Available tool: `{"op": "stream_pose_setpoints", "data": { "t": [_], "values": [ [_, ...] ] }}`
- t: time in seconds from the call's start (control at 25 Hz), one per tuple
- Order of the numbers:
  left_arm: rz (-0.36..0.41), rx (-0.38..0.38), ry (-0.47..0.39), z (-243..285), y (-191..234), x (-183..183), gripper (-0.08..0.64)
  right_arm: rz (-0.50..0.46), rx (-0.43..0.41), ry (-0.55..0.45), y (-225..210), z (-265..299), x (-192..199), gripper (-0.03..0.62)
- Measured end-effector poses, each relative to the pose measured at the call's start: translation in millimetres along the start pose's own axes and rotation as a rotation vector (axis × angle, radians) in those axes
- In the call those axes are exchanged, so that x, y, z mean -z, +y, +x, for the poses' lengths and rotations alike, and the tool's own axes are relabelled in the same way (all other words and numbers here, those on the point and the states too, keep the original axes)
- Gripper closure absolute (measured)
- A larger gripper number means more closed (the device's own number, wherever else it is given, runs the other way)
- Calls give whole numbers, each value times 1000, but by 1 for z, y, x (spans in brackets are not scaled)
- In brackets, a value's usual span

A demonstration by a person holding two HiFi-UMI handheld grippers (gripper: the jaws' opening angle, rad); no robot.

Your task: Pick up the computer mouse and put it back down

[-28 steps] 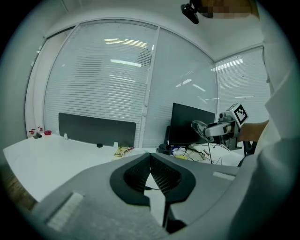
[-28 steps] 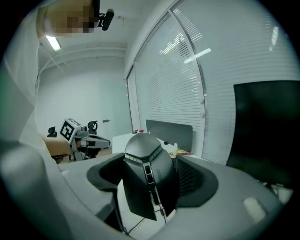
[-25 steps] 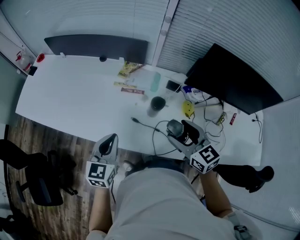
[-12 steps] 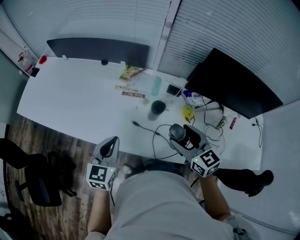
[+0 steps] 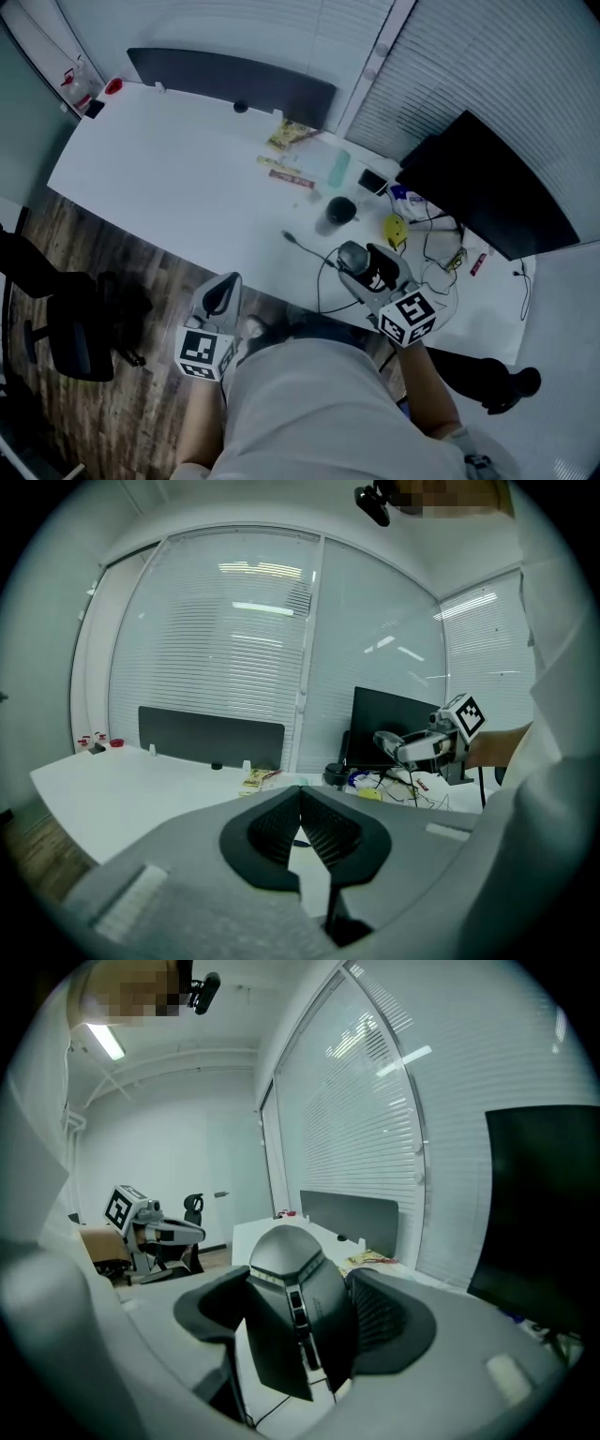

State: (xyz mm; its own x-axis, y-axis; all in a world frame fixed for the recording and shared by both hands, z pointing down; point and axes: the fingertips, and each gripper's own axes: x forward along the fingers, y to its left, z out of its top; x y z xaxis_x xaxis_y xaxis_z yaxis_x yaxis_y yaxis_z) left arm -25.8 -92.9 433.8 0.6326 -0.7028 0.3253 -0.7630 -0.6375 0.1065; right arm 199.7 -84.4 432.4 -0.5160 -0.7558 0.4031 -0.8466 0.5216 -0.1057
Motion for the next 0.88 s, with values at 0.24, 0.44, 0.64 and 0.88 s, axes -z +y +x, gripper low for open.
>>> {"op": "stream_pose_setpoints", "data": {
  "t": [0.24, 0.44, 0.64, 0.88],
  "values": [
    [-34, -66, 18, -25, 7, 16, 551, -32, -66, 52, 12, 33, 10, 258],
    [-74, -144, 26, -45, 15, 28, 551, -72, -142, 115, 25, 63, 24, 258],
    [-99, -234, 40, -69, 26, 42, 551, -99, -215, 188, 36, 95, 47, 258],
    [-149, -348, 50, -103, 41, 53, 551, -147, -278, 268, 47, 134, 80, 258]
  ]
}}
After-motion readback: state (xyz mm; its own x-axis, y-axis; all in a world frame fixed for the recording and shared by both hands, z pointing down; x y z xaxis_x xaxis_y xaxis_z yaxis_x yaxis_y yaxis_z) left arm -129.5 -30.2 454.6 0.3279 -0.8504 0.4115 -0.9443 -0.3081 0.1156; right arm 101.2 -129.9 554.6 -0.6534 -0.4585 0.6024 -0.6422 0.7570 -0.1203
